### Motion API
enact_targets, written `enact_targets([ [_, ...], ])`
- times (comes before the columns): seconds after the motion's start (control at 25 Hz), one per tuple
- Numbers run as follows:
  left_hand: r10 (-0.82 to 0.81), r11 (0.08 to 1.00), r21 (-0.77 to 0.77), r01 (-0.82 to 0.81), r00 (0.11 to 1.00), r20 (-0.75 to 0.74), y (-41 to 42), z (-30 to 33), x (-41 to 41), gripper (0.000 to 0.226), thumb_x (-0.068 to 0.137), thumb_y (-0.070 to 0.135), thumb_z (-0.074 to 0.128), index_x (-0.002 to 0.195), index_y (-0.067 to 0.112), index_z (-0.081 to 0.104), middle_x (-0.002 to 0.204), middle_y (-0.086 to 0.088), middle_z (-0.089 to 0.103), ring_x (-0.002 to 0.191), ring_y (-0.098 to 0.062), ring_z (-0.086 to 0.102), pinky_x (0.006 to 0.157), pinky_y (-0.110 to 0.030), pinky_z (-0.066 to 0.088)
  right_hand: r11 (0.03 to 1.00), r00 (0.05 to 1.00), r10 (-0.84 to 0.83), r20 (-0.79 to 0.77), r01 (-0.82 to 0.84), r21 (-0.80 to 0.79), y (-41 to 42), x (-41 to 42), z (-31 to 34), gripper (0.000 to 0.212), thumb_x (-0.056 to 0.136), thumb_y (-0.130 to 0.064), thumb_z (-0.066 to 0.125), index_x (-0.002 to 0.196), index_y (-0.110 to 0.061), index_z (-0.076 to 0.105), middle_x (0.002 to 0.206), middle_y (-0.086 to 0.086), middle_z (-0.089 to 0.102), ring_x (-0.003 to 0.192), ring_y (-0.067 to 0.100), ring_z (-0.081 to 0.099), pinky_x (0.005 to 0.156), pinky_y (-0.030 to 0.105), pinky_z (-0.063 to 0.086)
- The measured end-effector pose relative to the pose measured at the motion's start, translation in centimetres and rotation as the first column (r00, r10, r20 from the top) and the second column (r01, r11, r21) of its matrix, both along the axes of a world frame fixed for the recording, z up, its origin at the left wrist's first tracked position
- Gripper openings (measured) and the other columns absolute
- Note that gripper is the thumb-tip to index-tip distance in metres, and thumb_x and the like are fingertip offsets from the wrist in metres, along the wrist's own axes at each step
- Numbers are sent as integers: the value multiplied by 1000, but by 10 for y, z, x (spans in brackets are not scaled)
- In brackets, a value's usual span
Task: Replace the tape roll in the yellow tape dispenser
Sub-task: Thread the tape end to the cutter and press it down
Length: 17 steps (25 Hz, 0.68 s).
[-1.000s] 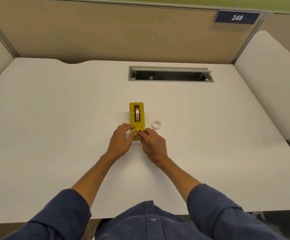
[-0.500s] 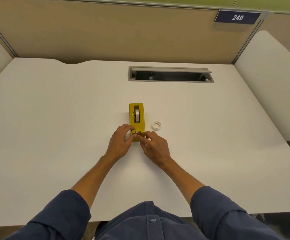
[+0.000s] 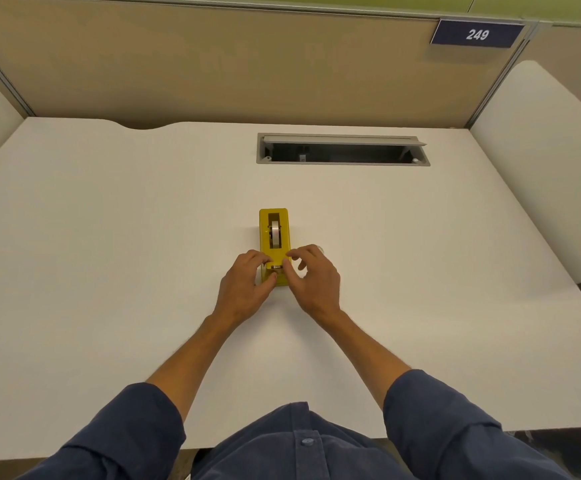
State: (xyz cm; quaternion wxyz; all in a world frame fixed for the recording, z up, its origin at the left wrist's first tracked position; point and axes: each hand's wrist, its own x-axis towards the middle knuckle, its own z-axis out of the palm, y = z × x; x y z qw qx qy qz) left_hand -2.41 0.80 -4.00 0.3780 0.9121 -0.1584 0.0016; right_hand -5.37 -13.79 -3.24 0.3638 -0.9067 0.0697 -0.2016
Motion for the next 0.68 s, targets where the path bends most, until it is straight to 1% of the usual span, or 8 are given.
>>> enact_targets([
  [0.08, -2, 1000, 5, 2, 1000, 23, -1, 0, 0, 35, 84, 36, 64, 112, 16, 60, 115, -4, 63, 102, -18, 57, 79, -28, 49, 997, 990, 17, -143, -7, 76, 1, 7, 2, 21, 87, -42, 61, 95, -25, 70, 92, -11, 61, 72, 4, 53, 57, 17, 38],
  [0.16, -6, 1000, 16, 5, 999, 34, -1, 1, 0, 35, 85, 36, 64, 113, 16, 60, 116, -4, 63, 103, -19, 57, 79, -28, 48, 984, 970, 40, -239, 3, 177, 4, 14, 4, 25, 86, -46, 61, 92, -24, 72, 91, -8, 64, 78, 7, 55, 63, 21, 42],
  [0.24, -13, 999, 32, 12, 999, 45, 0, 0, 1, 35, 85, 35, 64, 115, 16, 60, 117, -4, 63, 105, -19, 57, 79, -26, 46, 939, 954, 49, -296, 57, 340, 7, 19, 6, 24, 84, -42, 64, 88, -21, 74, 88, -5, 68, 83, 10, 61, 71, 27, 49],
  [0.36, -28, 998, 53, 25, 998, 61, 1, 0, 2, 35, 85, 34, 64, 115, 16, 60, 116, -5, 64, 104, -18, 57, 79, -23, 45, 817, 924, 98, -370, 138, 560, 8, 26, 10, 17, 83, -29, 66, 84, -16, 77, 79, -4, 71, 81, 11, 65, 72, 25, 50],
  [0.48, -29, 998, 59, 25, 997, 65, 1, 1, 2, 35, 85, 35, 64, 114, 16, 60, 116, -5, 64, 104, -18, 57, 79, -23, 44, 761, 896, 121, -427, 193, 619, 6, 31, 11, 15, 83, -23, 67, 83, -12, 77, 80, 1, 70, 82, 13, 63, 64, 19, 46],
  [0.56, -30, 998, 51, 26, 997, 65, 1, 1, 2, 34, 85, 35, 64, 113, 15, 61, 115, -5, 64, 103, -19, 57, 78, -23, 44, 760, 883, 103, -458, 227, 609, 5, 32, 12, 19, 83, -27, 69, 83, -11, 77, 77, 0, 68, 78, 11, 60, 60, 19, 42],
  [0.6, -32, 999, 46, 28, 997, 67, 1, 1, 2, 34, 84, 34, 65, 113, 15, 61, 114, -5, 64, 103, -19, 57, 78, -23, 44, 759, 880, 94, -466, 239, 605, 5, 33, 12, 22, 82, -30, 70, 81, -10, 77, 76, 1, 69, 76, 10, 60, 60, 19, 43],
  [0.68, -32, 999, 34, 30, 997, 69, 2, 2, 2, 35, 83, 34, 66, 112, 15, 62, 114, -5, 65, 102, -19, 57, 78, -23, 44, 752, 878, 104, -467, 238, 615, 4, 36, 13, 24, 82, -32, 70, 81, -10, 77, 81, 7, 73, 79, 14, 62, 63, 21, 45],
])
